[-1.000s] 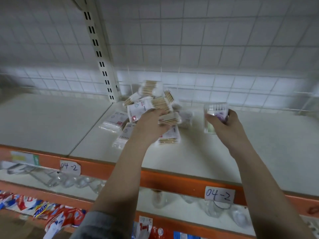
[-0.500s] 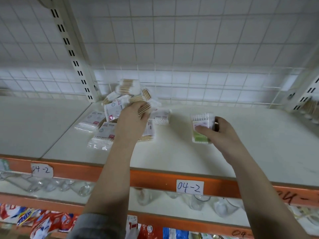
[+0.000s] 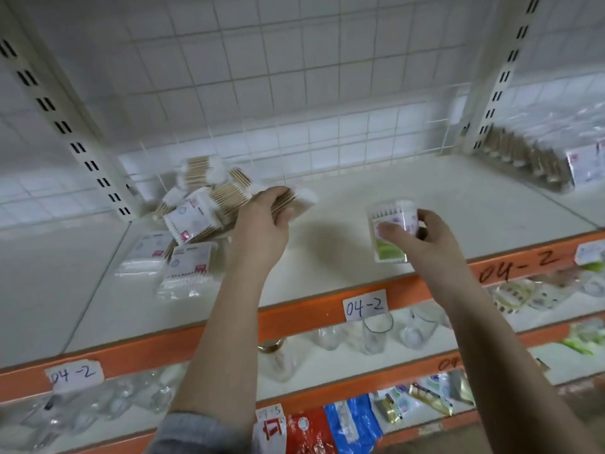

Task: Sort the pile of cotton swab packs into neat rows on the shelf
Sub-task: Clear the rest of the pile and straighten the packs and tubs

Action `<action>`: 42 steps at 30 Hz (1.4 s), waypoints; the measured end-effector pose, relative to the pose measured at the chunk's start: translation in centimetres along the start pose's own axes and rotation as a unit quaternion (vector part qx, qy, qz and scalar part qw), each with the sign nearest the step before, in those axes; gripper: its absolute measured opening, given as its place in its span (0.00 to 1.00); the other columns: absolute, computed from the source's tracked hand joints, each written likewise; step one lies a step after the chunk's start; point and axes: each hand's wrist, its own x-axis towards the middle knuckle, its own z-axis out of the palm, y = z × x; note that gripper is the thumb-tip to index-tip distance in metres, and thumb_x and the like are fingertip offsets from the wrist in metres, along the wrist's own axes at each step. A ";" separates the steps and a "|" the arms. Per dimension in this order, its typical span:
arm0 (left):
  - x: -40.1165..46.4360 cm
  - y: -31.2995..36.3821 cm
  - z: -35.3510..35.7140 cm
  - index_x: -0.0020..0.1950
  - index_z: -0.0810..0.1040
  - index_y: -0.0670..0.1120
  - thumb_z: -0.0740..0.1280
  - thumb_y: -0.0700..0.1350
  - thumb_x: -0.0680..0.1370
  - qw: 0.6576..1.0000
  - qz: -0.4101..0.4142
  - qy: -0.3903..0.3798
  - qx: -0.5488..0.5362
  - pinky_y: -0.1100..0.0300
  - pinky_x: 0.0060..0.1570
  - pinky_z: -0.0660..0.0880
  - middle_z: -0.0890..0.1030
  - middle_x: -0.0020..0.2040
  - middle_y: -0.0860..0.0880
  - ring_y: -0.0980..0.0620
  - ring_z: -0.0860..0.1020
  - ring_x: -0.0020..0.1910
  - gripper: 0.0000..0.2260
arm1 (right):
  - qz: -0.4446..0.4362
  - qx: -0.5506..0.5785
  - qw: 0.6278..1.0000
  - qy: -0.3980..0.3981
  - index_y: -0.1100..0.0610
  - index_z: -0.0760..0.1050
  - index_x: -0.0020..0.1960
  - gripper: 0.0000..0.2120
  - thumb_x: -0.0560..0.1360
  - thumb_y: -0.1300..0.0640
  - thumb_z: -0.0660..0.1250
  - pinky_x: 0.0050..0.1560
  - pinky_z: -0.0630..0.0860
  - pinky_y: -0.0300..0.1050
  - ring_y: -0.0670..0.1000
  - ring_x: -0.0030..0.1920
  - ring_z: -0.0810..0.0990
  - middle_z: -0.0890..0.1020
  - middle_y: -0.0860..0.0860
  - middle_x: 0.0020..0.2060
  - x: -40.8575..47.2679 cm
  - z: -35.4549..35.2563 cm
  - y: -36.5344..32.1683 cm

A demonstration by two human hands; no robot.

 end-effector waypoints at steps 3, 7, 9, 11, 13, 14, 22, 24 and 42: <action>-0.5 0.7 0.4 0.64 0.75 0.44 0.65 0.40 0.77 0.999 0.020 -0.022 -0.014 0.69 0.54 0.62 0.78 0.61 0.47 0.48 0.74 0.60 0.15 | 0.000 -0.018 0.999 0.035 0.55 0.73 0.58 0.18 0.71 0.52 0.71 0.42 0.74 0.40 0.50 0.47 0.80 0.81 0.52 0.48 -2.1 -1.1 0.1; -1.0 2.4 1.7 0.65 0.74 0.44 0.64 0.39 0.77 0.997 0.036 -0.049 -0.041 0.68 0.55 0.62 0.78 0.62 0.47 0.48 0.74 0.61 0.16 | -0.002 -0.032 0.995 0.091 0.55 0.72 0.58 0.17 0.71 0.53 0.71 0.35 0.72 0.39 0.48 0.41 0.78 0.80 0.51 0.44 -3.8 -3.6 0.5; -1.3 3.7 2.7 0.64 0.74 0.44 0.64 0.39 0.77 0.995 0.053 -0.062 -0.050 0.68 0.54 0.62 0.78 0.61 0.47 0.48 0.74 0.60 0.15 | -0.007 -0.038 0.992 0.117 0.55 0.72 0.58 0.18 0.71 0.52 0.71 0.33 0.70 0.36 0.46 0.38 0.77 0.79 0.50 0.42 -4.3 -5.1 0.8; -1.6 5.3 3.8 0.64 0.75 0.44 0.64 0.39 0.77 0.993 0.069 -0.078 -0.059 0.69 0.53 0.62 0.78 0.60 0.47 0.49 0.74 0.60 0.15 | -0.014 -0.035 0.990 0.134 0.57 0.73 0.58 0.20 0.69 0.51 0.73 0.33 0.71 0.35 0.46 0.38 0.77 0.80 0.52 0.43 -4.8 -6.7 0.8; -1.9 6.9 5.0 0.63 0.75 0.45 0.64 0.39 0.77 0.990 0.079 -0.091 -0.075 0.68 0.53 0.64 0.78 0.60 0.48 0.48 0.75 0.59 0.15 | -0.019 -0.039 0.988 0.147 0.57 0.74 0.56 0.22 0.66 0.48 0.72 0.31 0.72 0.37 0.47 0.35 0.77 0.80 0.53 0.41 -5.1 -8.4 1.0; -2.0 7.8 5.6 0.63 0.75 0.45 0.64 0.38 0.77 0.989 0.084 -0.094 -0.081 0.67 0.53 0.64 0.78 0.60 0.48 0.48 0.75 0.59 0.14 | -0.022 -0.039 0.987 0.153 0.55 0.74 0.55 0.21 0.66 0.47 0.72 0.32 0.74 0.39 0.49 0.36 0.77 0.79 0.54 0.40 -5.2 -9.3 1.0; -3.0 16.5 12.4 0.62 0.76 0.45 0.65 0.37 0.76 0.984 0.110 -0.089 -0.106 0.70 0.51 0.63 0.79 0.58 0.47 0.49 0.75 0.57 0.14 | -0.026 -0.045 0.976 0.211 0.54 0.72 0.57 0.24 0.65 0.44 0.72 0.44 0.79 0.50 0.55 0.44 0.82 0.81 0.57 0.44 -4.2 -20.6 2.9; -3.6 19.2 14.9 0.62 0.76 0.45 0.65 0.38 0.76 0.985 0.107 -0.080 -0.110 0.69 0.51 0.64 0.79 0.58 0.47 0.49 0.75 0.57 0.14 | -0.034 -0.050 0.976 0.211 0.56 0.73 0.56 0.23 0.67 0.45 0.72 0.42 0.79 0.45 0.49 0.41 0.82 0.82 0.52 0.41 -3.7 -24.6 3.4; -5.3 42.5 33.3 0.62 0.76 0.45 0.65 0.38 0.76 0.979 0.111 -0.093 -0.143 0.70 0.52 0.64 0.79 0.59 0.48 0.51 0.75 0.58 0.15 | -0.054 -0.095 0.956 0.272 0.52 0.74 0.45 0.08 0.72 0.51 0.71 0.37 0.72 0.37 0.45 0.37 0.76 0.79 0.48 0.38 2.0 -53.1 7.0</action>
